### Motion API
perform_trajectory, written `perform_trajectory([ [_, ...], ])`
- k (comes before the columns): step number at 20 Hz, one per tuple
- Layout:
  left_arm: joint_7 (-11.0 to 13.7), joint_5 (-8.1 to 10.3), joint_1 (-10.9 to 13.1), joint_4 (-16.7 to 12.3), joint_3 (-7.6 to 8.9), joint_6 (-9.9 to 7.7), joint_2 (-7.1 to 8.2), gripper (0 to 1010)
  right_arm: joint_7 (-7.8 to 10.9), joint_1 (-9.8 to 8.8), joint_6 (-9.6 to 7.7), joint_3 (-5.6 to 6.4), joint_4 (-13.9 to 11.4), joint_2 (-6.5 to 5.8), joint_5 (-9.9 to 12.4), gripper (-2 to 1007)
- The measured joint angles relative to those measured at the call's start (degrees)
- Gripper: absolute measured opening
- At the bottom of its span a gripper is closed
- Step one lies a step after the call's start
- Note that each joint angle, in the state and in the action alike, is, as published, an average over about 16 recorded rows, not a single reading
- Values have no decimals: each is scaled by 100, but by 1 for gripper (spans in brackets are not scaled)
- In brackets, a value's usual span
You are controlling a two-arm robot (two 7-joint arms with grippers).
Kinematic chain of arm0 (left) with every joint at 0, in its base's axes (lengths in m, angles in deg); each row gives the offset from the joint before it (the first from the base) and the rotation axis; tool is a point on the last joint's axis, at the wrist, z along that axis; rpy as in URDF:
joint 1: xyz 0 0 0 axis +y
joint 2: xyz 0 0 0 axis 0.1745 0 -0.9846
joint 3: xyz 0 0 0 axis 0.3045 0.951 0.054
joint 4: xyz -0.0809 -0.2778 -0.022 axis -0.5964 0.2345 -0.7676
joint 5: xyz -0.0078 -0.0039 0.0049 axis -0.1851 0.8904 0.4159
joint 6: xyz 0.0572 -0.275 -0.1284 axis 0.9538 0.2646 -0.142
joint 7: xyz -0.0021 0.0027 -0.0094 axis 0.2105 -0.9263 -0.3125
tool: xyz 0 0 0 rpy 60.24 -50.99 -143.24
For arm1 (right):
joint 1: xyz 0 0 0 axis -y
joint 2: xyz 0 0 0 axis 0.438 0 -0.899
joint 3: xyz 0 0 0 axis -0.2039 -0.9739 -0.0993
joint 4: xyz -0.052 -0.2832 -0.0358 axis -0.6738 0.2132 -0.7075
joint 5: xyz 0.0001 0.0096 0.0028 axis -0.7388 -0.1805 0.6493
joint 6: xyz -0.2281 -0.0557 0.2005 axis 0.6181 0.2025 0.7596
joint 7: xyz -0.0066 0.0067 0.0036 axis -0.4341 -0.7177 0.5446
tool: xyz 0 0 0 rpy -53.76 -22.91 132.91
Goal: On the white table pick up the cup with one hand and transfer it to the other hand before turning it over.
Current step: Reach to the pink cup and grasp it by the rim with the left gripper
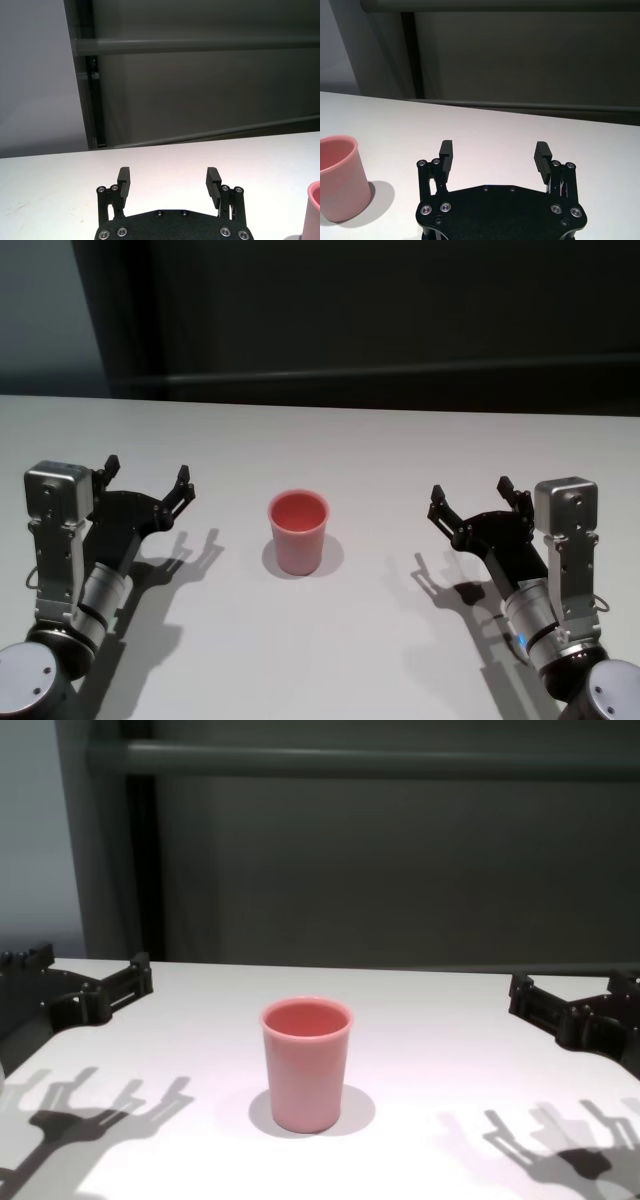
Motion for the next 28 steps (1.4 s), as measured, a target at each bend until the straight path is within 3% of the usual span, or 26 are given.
perform_trajectory([
  [28,0,0,0,0,0,0,0,1001,0,0,0,0,0,0,0,1002],
])
